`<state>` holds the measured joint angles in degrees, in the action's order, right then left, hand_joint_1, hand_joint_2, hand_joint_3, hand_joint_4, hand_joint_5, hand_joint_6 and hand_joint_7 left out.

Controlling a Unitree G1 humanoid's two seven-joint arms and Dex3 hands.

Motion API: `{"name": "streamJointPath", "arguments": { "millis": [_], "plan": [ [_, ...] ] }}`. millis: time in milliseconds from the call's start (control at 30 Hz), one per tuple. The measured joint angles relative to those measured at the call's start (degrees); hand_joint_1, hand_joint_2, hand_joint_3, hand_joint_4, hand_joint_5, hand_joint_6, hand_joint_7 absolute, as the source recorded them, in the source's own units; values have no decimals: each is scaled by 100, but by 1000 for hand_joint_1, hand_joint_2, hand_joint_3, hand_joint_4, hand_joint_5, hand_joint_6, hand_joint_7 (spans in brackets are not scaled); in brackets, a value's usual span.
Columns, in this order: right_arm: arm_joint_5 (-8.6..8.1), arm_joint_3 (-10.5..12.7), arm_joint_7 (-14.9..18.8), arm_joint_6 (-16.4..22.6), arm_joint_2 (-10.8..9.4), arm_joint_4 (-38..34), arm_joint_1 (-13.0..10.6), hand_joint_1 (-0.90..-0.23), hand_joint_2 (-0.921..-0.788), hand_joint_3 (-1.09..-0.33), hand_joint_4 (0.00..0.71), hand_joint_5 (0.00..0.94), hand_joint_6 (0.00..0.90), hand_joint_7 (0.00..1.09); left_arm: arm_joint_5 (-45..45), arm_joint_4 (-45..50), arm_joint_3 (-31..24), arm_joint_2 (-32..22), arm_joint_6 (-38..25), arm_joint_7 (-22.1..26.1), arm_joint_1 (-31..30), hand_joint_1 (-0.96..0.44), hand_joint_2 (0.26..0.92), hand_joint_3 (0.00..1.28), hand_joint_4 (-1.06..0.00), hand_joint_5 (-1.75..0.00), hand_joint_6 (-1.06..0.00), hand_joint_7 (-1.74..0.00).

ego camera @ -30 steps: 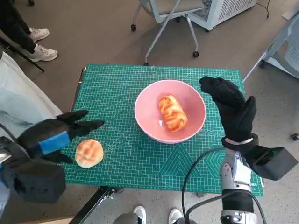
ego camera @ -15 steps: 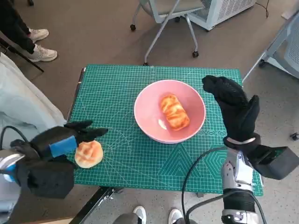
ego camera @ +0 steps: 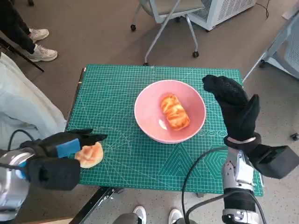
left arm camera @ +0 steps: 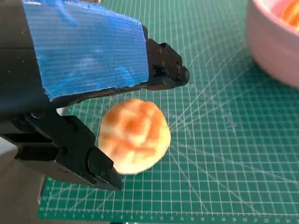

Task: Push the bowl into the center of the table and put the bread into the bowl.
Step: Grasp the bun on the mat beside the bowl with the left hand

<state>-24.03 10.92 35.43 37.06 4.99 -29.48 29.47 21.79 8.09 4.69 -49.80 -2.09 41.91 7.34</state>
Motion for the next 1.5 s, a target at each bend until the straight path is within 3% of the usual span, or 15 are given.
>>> {"name": "streamJointPath", "arguments": {
  "millis": [133,233,400,533,567,600,700,933,1500],
  "plan": [
    [4,-5,-1,0,0,2,9,-667,-921,-822,157,1,39,495,94,-271,175,68,-32,-2,129,150,757,42,-318,-25,-403,-32],
    [4,-5,-1,0,0,4,10,-667,-921,-822,157,1,39,494,158,-523,297,87,-31,-2,262,136,769,117,-463,-24,-525,-29],
    [4,-2,-2,0,0,4,10,-667,-921,-822,157,1,40,493,256,-785,394,87,-12,-17,471,126,675,417,-756,-53,-736,-51],
    [4,-3,-1,0,0,0,11,-666,-921,-824,156,0,39,492,266,-922,422,86,125,-87,583,127,675,472,-905,-109,-856,-103],
    [4,-1,-1,0,0,-1,11,-666,-921,-825,155,0,38,492,270,-954,425,86,174,-120,592,82,764,341,-828,-483,-739,-520],
    [4,0,-1,0,0,-3,11,-666,-921,-826,155,0,38,492,277,-990,429,86,230,-157,597,53,820,266,-769,-735,-654,-798],
    [4,2,-1,1,0,-18,12,-666,-921,-826,154,0,37,493,314,-1160,451,85,460,-313,623,18,888,156,-721,-1024,-576,-1095],
    [0,14,0,1,0,-73,19,-666,-921,-826,155,0,37,493,329,-1383,462,85,855,-588,642,3,914,65,-744,-1152,-613,-1118],
    [0,10,0,3,-5,-83,27,-664,-921,-824,156,1,39,492,243,-1065,214,80,926,-634,533,3,914,34,-781,-1107,-641,-1109]
  ]
}}
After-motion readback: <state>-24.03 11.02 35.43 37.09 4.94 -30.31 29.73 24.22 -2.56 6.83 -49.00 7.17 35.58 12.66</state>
